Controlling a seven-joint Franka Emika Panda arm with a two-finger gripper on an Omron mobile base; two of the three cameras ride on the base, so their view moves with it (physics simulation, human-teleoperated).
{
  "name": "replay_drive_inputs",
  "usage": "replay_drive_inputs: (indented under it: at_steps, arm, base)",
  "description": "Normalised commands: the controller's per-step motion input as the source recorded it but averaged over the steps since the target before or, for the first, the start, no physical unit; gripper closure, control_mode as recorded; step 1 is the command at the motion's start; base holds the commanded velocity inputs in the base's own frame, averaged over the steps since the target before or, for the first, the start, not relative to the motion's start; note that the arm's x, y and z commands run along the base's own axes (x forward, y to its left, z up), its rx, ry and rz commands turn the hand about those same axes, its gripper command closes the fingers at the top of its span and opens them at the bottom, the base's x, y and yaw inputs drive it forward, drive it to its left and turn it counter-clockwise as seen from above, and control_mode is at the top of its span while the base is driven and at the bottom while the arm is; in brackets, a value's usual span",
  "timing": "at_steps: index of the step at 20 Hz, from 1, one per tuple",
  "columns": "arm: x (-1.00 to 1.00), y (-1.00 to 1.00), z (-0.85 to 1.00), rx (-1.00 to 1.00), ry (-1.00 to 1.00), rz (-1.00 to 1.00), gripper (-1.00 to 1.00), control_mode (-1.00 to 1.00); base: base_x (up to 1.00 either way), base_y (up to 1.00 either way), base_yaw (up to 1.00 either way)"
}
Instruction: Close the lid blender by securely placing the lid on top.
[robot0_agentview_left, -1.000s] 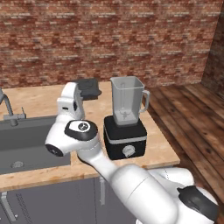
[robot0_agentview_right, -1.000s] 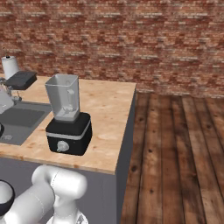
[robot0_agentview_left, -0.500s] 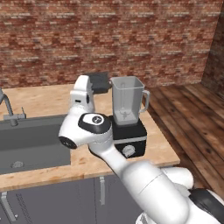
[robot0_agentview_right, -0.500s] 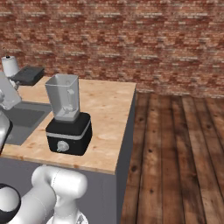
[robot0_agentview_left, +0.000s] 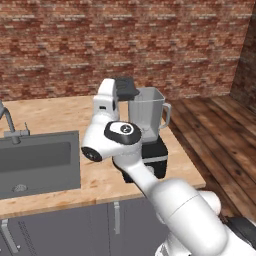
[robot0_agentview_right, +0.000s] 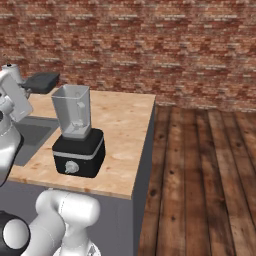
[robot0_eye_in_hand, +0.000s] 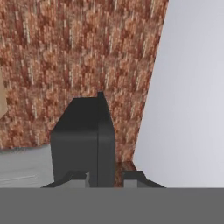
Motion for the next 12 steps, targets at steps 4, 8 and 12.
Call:
replay_drive_inputs:
  at_steps: [4, 8, 12]
  arm:
    - [0.00, -0.36, 0.25, 0.00, 0.00, 0.00, 1.00, -1.00]
    - [0.00, -0.35, 0.15, 0.00, 0.00, 0.00, 1.00, -1.00]
    - [0.04, -0.20, 0.00, 0.00, 0.08, 0.00, 1.00, -1.00]
  base:
    - [0.00, 0.00, 0.00]
    - [0.00, 0.00, 0.00]
    - [0.00, 0.00, 0.00]
